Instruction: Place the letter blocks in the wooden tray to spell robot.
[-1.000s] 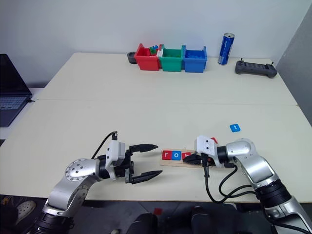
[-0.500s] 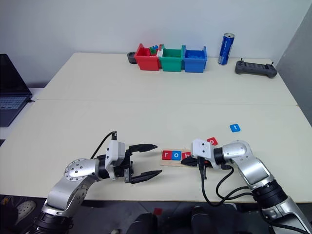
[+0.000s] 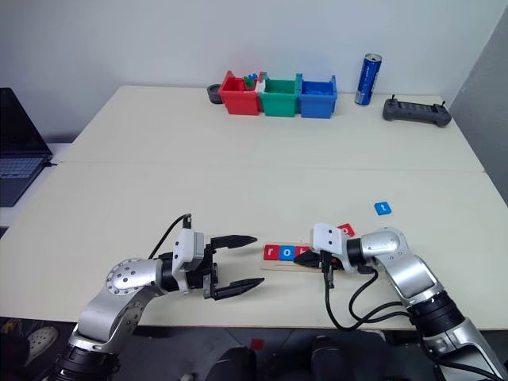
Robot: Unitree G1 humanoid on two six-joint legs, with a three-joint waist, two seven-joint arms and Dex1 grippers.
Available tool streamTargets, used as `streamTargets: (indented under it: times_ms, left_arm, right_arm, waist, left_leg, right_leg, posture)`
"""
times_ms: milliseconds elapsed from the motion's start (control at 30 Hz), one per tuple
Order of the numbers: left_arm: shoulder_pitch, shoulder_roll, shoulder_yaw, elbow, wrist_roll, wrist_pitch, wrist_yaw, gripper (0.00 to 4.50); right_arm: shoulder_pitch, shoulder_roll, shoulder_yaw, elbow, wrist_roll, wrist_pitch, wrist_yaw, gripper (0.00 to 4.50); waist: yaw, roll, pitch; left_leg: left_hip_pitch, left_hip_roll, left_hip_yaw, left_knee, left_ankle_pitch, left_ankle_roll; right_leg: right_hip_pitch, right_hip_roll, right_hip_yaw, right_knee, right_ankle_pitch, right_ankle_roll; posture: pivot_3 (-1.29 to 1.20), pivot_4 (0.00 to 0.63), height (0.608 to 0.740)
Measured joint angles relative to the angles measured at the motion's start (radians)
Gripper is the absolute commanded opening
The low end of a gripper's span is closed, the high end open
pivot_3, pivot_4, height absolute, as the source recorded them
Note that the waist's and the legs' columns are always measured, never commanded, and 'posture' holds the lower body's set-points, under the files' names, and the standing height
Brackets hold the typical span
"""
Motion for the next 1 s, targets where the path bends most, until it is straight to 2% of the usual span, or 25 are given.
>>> streamTargets:
  times_ms: [167, 267, 467, 633, 833, 1000]
  left_arm:
    - [0.0, 0.0, -0.001, 0.0, 0.0, 0.0, 0.0, 4.5]
    - [-0.001, 0.0, -0.003, 0.0, 0.0, 0.0, 0.0, 4.5]
    - [0.005, -0.002, -0.009, 0.001, 0.001, -0.005, 0.002, 4.5]
    - [-0.003, -0.009, -0.015, 0.015, 0.001, -0.009, -0.006, 4.5]
    - [-0.053, -0.01, -0.015, 0.063, 0.001, -0.021, -0.04, 4.5]
    - [-0.06, -0.01, -0.015, 0.074, 0.001, -0.026, -0.05, 4.5]
  right_arm:
    - [-0.013, -0.08, -0.057, -0.006, 0.022, 0.009, 0.041, 0.01]
    - [-0.005, -0.133, -0.106, -0.02, 0.046, 0.029, 0.055, 0.58]
    - [0.11, -0.235, -0.3, -0.151, 0.13, 0.177, -0.013, 2.64]
    - [0.247, -0.204, -0.4, -0.329, 0.136, 0.372, -0.218, 4.46]
    - [0.341, -0.166, -0.425, -0.514, 0.14, 0.55, -0.384, 4.46]
    - [0.35, -0.153, -0.431, -0.527, 0.154, 0.604, -0.443, 4.46]
  waist:
    - [0.001, 0.0, 0.0]
    - [0.002, 0.0, 0.0]
    - [0.008, 0.0, 0.0]
    - [0.009, 0.0, 0.0]
    - [0.011, 0.0, 0.0]
    - [0.011, 0.0, 0.0]
  left_leg:
    - [0.0, 0.0, 0.0, 0.0, 0.0, 0.0]
    - [0.0, 0.0, 0.0, 0.0, 0.0, 0.0]
    - [-0.001, 0.0, 0.0, 0.0, 0.0, 0.0]
    - [0.0, 0.0, 0.001, 0.0, 0.0, 0.0]
    - [-0.001, 0.0, 0.001, 0.0, 0.0, 0.0]
    - [0.0, 0.0, 0.001, 0.0, 0.0, 0.0]
  right_leg:
    - [0.0, 0.0, 0.0, 0.0, 0.0, 0.0]
    - [0.0, 0.0, 0.0, 0.0, 0.0, 0.0]
    - [0.0, 0.0, 0.0, 0.0, 0.0, 0.0]
    - [0.0, 0.0, 0.001, 0.0, 0.0, 0.0]
    - [0.0, 0.0, 0.001, -0.001, 0.0, 0.0]
    - [0.0, 0.0, 0.001, 0.0, 0.0, 0.0]
  posture:
    - [0.0, 0.15, 0.74]
    - [0.0, 0.15, 0.74]
    - [0.0, 0.15, 0.74]
    - [0.0, 0.15, 0.74]
    - [0.0, 0.15, 0.74]
    - [0.0, 0.15, 0.74]
